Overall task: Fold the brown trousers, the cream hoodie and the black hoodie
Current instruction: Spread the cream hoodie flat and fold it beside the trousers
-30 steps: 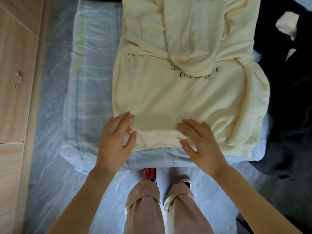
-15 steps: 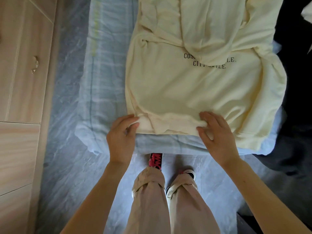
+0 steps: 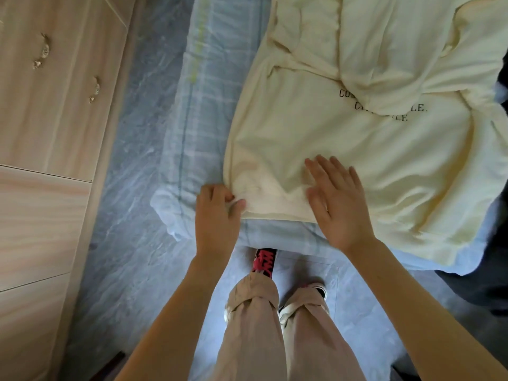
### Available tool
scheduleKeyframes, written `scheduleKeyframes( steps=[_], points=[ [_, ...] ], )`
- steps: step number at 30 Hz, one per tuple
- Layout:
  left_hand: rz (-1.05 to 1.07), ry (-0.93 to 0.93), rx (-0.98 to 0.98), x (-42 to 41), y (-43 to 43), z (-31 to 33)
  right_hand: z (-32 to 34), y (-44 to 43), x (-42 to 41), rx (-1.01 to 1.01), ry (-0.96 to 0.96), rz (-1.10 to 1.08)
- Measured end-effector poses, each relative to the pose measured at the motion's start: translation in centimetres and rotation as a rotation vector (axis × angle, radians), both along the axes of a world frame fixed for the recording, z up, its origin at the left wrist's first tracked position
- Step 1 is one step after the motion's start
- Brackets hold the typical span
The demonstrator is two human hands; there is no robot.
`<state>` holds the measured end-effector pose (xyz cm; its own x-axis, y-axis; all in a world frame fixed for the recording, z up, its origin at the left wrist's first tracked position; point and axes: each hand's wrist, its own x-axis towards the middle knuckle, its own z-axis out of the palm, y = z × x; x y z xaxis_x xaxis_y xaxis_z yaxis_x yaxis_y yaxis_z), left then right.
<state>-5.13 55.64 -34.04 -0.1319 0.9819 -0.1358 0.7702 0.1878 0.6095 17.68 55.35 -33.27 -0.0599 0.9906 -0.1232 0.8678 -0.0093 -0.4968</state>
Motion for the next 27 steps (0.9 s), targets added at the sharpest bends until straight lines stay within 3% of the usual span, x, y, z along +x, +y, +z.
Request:
scheduleKeyframes(
  steps=[4,8,10,12,15,17,21,25,27],
  points=[
    [0.186,-0.135,-0.015,-2.1,-0.2,0.2,-0.6,1.5,-1.8,-0.01,-0.092,0.039],
    [0.36,-0.248,-0.163,-3.1,-0.3,1.0,-2.2,1.7,-2.2,-0.03,-0.196,0.086],
    [0.27,-0.122,-0.206,-2.7,0.5,1.4,-3.3,1.5,-2.2,-0.053,-0.26,0.123],
    [0.096,0.102,-0.074,-1.4,1.5,1.8,-4.1,1.5,-2.4,-0.036,-0.29,0.131],
    [-0.313,0.296,0.149,1.2,2.4,1.5,-4.6,1.4,-2.5,-0.024,-0.331,0.134],
    [-0.517,0.38,0.083,1.9,2.6,-0.1,-3.9,1.8,-2.4,-0.047,-0.294,0.147],
    [-0.596,0.47,0.053,0.4,2.6,-3.3,-1.6,0.5,0.2,-0.001,-0.143,0.14],
    [-0.613,0.474,0.081,0.2,2.9,-4.2,-0.6,-4.3,8.6,0.024,-0.303,-0.308],
    [-0.585,0.475,0.104,0.8,2.7,-4.3,-1.0,-6.7,12.2,-0.088,-0.402,-0.357]
  ],
)
